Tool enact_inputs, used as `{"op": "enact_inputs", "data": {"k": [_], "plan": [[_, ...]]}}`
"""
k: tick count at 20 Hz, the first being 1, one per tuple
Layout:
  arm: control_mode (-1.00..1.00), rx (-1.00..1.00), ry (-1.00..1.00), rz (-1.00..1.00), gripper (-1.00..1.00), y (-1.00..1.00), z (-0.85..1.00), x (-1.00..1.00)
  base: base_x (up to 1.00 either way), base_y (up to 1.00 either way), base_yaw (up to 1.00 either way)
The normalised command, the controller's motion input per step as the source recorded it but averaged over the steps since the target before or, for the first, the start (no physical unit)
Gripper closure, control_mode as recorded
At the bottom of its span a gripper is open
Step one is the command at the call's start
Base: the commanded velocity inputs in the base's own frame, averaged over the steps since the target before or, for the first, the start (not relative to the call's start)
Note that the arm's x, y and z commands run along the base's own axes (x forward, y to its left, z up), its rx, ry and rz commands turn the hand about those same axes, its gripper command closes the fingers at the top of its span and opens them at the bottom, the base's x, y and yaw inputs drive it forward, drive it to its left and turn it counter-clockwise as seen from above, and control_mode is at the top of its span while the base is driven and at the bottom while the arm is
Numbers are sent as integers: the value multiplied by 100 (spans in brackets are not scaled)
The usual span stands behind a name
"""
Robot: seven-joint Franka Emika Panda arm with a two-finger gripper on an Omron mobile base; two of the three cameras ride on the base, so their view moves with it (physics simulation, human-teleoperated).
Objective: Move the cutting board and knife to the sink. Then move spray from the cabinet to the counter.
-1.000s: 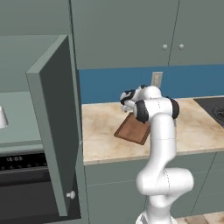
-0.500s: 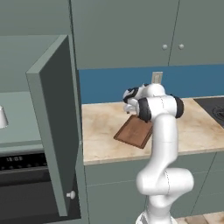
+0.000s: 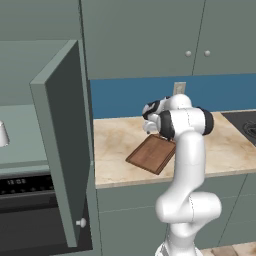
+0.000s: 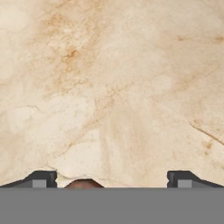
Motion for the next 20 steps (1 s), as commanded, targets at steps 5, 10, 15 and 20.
{"op": "enact_inputs", "data": {"k": [5, 10, 15, 20], "plan": [[-100, 0, 6, 0, -100, 0, -35, -52, 0, 0, 0], [-100, 0, 1, 0, -100, 0, -25, -62, 0, 0, 0], [-100, 0, 0, 0, -100, 0, -20, -65, 0, 0, 0], [-100, 0, 0, 0, -100, 0, -14, -62, 0, 0, 0]]}}
